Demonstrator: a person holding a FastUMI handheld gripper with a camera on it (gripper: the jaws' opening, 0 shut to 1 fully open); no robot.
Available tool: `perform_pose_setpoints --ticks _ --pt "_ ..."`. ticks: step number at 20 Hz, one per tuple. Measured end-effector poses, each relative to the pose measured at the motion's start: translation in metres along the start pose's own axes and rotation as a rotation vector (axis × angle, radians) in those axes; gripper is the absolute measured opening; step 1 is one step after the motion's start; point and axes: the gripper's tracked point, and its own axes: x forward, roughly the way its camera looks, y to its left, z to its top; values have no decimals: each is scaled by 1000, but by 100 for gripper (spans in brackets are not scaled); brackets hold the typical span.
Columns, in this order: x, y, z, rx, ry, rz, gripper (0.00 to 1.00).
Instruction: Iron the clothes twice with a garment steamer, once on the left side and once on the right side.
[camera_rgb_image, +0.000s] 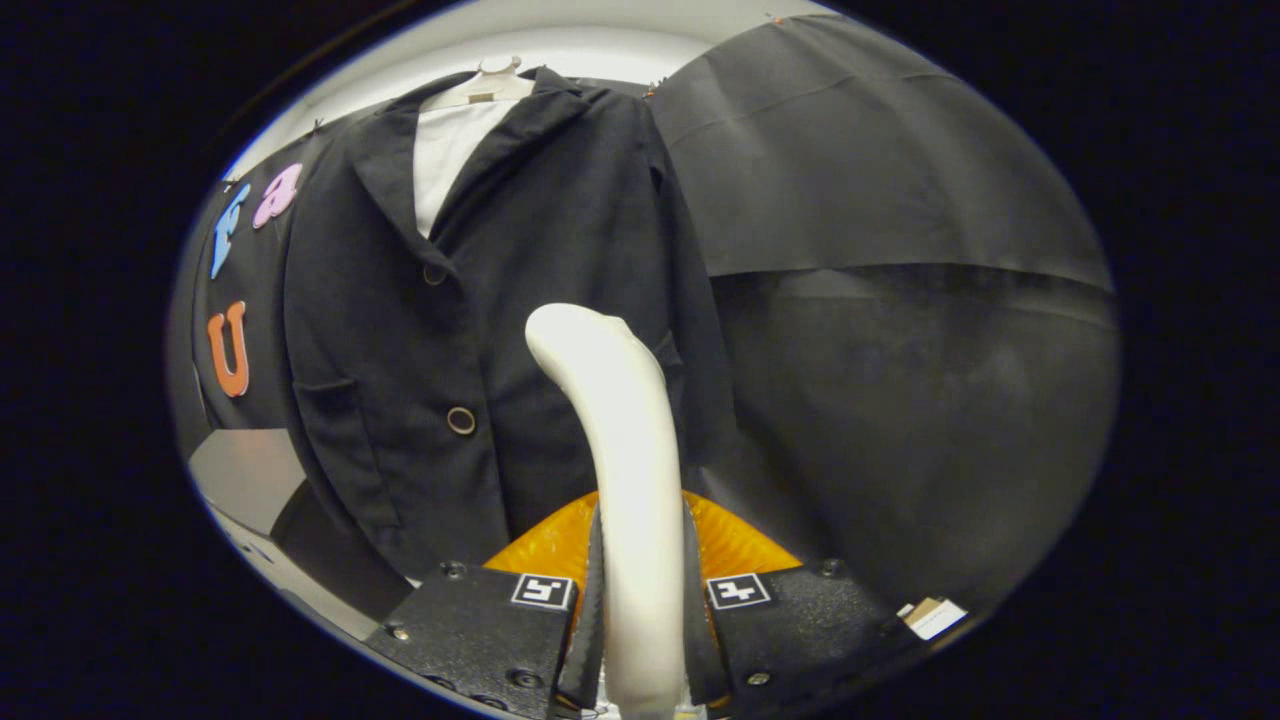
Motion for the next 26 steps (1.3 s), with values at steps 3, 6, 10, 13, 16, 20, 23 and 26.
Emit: perform_pose_setpoints --ticks 3,6,10,13,16,20,23,26 --pt "0 0 -19 -3 24 -5 36" --pt "6 1 -35 -14 58 -10 36" --pt "12 5 -58 -31 107 -17 36" --pt "14 3 -70 -50 138 -19 36" --pt "19 5 -94 -62 177 -19 36" --pt "25 6 -116 -81 221 -21 36" --pt "27 3 -135 -85 264 -15 36" --pt "27 1 -154 -110 303 -2 36"
